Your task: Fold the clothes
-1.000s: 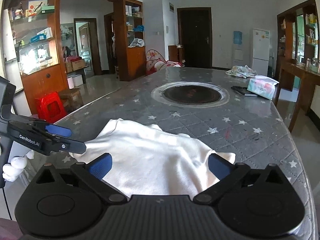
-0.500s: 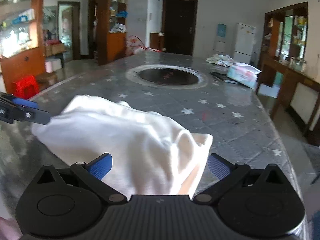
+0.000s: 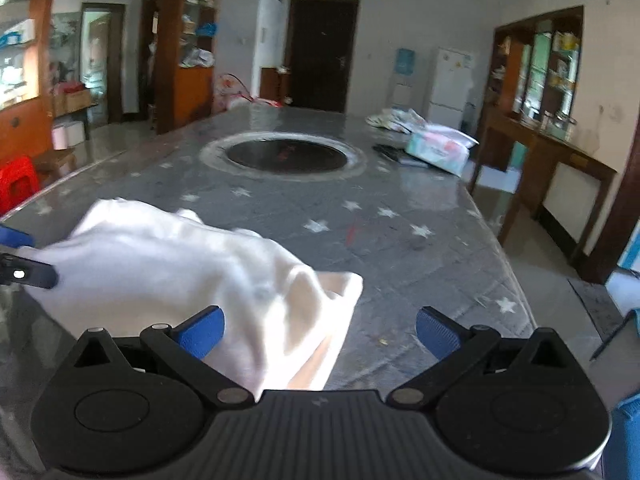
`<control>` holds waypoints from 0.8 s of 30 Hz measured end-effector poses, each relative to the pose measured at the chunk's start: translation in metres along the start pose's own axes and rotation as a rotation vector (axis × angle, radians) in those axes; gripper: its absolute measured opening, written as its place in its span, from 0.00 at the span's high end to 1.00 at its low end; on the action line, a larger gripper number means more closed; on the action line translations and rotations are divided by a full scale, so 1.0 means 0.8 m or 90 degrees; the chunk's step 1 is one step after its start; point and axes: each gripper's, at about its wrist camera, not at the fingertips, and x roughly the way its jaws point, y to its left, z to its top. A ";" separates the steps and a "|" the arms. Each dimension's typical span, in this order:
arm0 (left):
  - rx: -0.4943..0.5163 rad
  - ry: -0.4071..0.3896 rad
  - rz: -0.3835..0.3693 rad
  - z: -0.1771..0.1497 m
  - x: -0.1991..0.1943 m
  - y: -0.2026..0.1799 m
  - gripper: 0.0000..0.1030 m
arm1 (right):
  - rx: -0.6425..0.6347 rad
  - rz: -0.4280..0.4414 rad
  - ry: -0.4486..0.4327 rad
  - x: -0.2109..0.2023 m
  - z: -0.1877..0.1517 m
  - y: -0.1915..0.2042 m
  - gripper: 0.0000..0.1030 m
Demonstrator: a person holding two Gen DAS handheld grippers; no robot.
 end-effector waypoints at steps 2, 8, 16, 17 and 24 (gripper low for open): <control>-0.003 0.004 -0.005 -0.001 0.001 0.001 0.00 | -0.011 -0.022 0.022 0.010 -0.004 -0.003 0.00; -0.002 0.017 -0.005 -0.005 0.001 0.001 0.00 | -0.026 -0.023 0.011 0.010 -0.007 0.000 0.00; -0.015 -0.035 0.004 0.018 -0.026 -0.004 0.01 | -0.097 -0.026 0.009 0.012 -0.002 0.015 0.00; -0.011 -0.047 -0.006 0.022 -0.031 -0.007 0.01 | -0.098 -0.020 0.008 0.011 0.000 0.014 0.00; 0.051 -0.061 -0.138 0.035 -0.021 -0.046 0.15 | -0.105 -0.035 -0.002 0.026 0.033 -0.005 0.00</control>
